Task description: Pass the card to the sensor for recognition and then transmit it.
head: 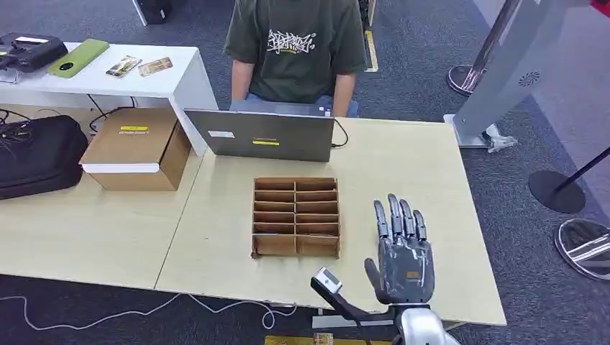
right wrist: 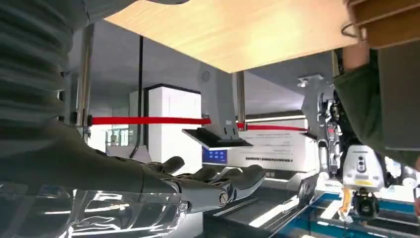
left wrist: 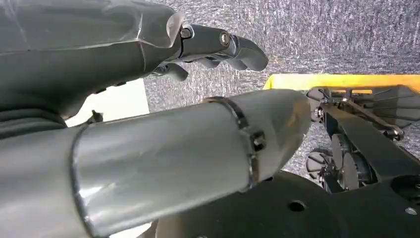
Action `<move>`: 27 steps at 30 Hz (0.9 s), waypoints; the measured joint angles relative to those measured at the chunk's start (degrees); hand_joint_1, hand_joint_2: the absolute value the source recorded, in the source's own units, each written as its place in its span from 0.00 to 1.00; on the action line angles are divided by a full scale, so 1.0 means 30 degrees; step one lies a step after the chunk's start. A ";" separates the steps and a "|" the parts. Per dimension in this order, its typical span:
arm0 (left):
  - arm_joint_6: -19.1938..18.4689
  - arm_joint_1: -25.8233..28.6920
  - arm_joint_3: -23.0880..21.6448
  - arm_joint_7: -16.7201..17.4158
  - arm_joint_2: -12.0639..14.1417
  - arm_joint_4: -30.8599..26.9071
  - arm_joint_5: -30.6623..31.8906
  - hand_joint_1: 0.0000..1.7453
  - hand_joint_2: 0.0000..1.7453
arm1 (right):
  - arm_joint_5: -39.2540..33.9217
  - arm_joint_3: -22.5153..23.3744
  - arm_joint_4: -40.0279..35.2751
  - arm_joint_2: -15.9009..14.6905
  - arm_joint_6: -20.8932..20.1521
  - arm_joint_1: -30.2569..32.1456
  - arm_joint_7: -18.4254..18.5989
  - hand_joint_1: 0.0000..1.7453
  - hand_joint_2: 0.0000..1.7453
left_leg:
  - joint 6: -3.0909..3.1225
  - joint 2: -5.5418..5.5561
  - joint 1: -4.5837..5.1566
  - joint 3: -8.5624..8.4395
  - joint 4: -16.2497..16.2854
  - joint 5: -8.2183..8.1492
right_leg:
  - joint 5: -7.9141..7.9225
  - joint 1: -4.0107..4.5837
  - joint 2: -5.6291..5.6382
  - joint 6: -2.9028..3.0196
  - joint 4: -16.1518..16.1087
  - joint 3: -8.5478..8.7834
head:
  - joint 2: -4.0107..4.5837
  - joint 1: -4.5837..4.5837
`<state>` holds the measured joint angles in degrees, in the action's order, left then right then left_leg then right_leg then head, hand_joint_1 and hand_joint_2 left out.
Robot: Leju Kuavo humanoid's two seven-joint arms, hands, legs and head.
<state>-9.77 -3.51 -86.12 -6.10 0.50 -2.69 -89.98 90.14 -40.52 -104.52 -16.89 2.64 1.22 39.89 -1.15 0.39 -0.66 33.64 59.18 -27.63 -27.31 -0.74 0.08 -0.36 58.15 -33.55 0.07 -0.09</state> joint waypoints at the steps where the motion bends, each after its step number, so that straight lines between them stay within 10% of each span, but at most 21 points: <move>1: 0.0000 0.0000 0.0029 0.0000 0.0000 0.0000 0.0000 0.00 0.00 | 0.0000 -0.0124 0.0124 0.0182 -0.0029 -0.0001 0.0029 0.00 1.00 | 0.0000 0.0000 0.0000 0.0001 0.0000 0.0000 | 0.0000 0.0000 0.0000 0.0000 0.0000 0.0000 | 0.0000 -0.0007; 15: 0.0015 -0.0009 0.0255 0.0139 0.0000 0.0109 0.0000 0.00 0.00 | 0.0000 0.0067 0.1406 0.2564 -0.0575 0.0126 -0.2952 0.00 1.00 | -0.0001 -0.0002 -0.0001 -0.0006 0.0000 0.0001 | 0.0001 0.0001 0.0003 0.0000 0.0001 0.0002 | 0.0000 0.0000; 27: 0.0073 -0.0068 0.0270 0.0415 0.0022 0.0153 0.0000 0.00 0.00 | -0.0007 0.1364 0.5239 0.4969 0.2311 -0.0691 -0.6026 0.00 1.00 | -0.0008 -0.0003 -0.0001 -0.0006 0.0000 0.0008 | 0.0001 0.0001 0.0004 0.0001 0.0006 0.0002 | 0.0000 -0.0007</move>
<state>-9.55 -3.71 -85.31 -4.85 0.57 -2.23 -89.99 90.12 -36.43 -88.80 -1.99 9.57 -0.85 21.81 -1.18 0.38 -0.66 33.62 59.18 -27.61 -27.31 -0.74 0.10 -0.36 58.17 -33.55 0.07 -0.11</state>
